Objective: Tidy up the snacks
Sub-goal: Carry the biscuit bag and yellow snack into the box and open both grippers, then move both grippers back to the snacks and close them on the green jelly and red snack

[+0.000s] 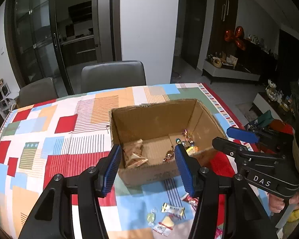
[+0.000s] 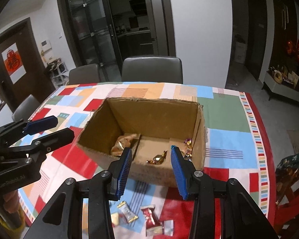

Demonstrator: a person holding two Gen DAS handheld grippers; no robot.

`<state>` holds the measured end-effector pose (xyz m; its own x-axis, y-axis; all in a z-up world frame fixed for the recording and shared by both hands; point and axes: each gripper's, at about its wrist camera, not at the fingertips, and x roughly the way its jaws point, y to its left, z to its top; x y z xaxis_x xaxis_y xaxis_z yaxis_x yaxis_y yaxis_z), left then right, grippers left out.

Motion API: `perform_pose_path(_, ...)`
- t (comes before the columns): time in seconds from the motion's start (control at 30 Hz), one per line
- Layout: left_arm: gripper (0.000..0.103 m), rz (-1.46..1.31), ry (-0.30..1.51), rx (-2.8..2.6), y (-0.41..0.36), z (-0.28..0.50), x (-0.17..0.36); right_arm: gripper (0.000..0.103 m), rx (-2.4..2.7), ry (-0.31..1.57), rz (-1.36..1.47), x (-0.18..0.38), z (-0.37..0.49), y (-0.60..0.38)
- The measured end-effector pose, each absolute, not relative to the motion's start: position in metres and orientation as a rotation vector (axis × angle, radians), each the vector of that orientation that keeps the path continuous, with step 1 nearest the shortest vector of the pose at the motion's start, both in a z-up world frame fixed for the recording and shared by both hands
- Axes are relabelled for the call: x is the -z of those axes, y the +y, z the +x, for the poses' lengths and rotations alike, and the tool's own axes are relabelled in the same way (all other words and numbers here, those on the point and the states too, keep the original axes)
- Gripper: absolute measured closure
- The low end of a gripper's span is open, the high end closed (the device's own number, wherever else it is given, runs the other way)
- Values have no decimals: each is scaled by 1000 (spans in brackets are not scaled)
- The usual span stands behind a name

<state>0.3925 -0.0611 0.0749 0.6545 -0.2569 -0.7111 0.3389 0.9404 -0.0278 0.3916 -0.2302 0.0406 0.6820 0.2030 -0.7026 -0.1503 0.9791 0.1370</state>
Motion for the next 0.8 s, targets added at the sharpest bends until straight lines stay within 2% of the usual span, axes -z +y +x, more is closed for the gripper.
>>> perform_pose_path(0.47,49,84,888,341,-47,357,-47,61,-239,930,64,-12,368,-213)
perform_pose_path(0.8,49,75,1021,356,-41,352,-2,61,-247,1059,21,27,360,-202)
